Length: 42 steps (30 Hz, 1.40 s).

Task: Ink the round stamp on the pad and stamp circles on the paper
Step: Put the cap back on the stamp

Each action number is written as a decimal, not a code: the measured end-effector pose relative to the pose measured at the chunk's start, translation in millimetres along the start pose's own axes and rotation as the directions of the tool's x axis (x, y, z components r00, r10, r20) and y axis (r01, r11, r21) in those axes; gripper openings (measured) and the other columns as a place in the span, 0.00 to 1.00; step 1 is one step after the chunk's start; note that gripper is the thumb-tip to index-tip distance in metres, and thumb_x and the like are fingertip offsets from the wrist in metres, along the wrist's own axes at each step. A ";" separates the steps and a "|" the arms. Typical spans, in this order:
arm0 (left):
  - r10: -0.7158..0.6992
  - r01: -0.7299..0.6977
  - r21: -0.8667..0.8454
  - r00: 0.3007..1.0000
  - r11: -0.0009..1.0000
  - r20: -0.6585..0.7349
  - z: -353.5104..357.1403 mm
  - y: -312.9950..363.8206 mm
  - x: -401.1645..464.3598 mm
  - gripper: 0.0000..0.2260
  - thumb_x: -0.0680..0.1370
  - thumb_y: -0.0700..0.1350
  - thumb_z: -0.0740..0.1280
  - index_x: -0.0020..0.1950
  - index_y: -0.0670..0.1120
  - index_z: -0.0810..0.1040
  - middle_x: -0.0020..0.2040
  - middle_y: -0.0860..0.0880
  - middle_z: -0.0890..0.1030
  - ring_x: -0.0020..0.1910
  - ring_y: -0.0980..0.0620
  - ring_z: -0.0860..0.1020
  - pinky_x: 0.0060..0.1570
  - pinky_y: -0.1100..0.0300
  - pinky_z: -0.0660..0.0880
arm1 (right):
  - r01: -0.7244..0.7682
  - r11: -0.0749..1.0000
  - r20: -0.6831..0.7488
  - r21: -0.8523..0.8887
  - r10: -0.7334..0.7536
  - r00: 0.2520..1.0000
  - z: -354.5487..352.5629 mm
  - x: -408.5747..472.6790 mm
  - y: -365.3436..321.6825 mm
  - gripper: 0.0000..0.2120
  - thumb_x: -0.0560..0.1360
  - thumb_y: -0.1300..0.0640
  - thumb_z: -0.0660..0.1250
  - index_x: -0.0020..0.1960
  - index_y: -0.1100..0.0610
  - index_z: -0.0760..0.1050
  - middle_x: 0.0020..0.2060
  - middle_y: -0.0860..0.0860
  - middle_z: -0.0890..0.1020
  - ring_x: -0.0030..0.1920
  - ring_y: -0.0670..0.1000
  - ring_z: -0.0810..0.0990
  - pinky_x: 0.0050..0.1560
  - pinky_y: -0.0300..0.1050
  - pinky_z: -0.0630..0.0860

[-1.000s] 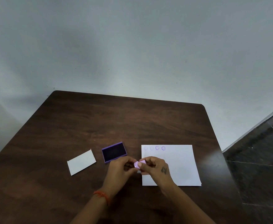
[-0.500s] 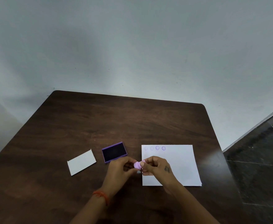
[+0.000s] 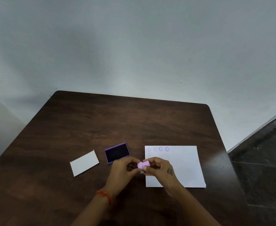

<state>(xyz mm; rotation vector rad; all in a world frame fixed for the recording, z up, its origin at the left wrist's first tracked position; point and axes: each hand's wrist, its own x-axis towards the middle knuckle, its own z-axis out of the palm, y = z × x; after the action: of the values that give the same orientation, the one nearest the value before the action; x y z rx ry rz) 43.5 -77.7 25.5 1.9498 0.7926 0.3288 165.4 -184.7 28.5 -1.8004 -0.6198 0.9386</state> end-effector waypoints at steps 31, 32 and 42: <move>-0.104 0.109 0.098 0.993 0.989 -0.053 -4.3 -21.1 -4.2 0.22 0.69 0.42 0.73 0.61 0.52 0.73 0.60 0.52 0.78 0.57 0.56 0.75 0.62 0.57 0.72 | 0.111 0.920 -0.204 -0.376 -0.199 0.958 43.1 34.7 14.5 0.14 0.74 0.47 0.61 0.40 0.55 0.80 0.34 0.49 0.80 0.32 0.41 0.74 0.37 0.28 0.70; -0.107 0.112 0.107 0.993 0.988 -0.045 -4.3 -23.1 -4.0 0.23 0.69 0.42 0.73 0.62 0.51 0.72 0.60 0.51 0.77 0.57 0.57 0.75 0.61 0.60 0.73 | 0.115 0.907 -0.181 -0.405 -0.203 0.962 45.2 36.3 16.9 0.15 0.74 0.46 0.60 0.40 0.55 0.79 0.34 0.49 0.80 0.32 0.42 0.73 0.36 0.26 0.67; -0.118 0.118 0.133 0.993 0.984 -0.008 -0.3 -33.5 -2.7 0.23 0.70 0.40 0.72 0.63 0.51 0.72 0.62 0.51 0.77 0.57 0.57 0.75 0.57 0.67 0.72 | 0.079 0.856 -0.055 -0.511 -0.124 0.991 48.0 38.1 25.2 0.10 0.73 0.51 0.67 0.48 0.57 0.77 0.48 0.54 0.82 0.42 0.45 0.75 0.45 0.34 0.69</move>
<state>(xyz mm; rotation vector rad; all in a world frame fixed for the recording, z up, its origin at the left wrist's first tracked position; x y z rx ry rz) 28.3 -68.6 -3.0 2.0165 0.9463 0.2090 147.9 -140.7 -17.8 -2.2340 -0.9662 0.6529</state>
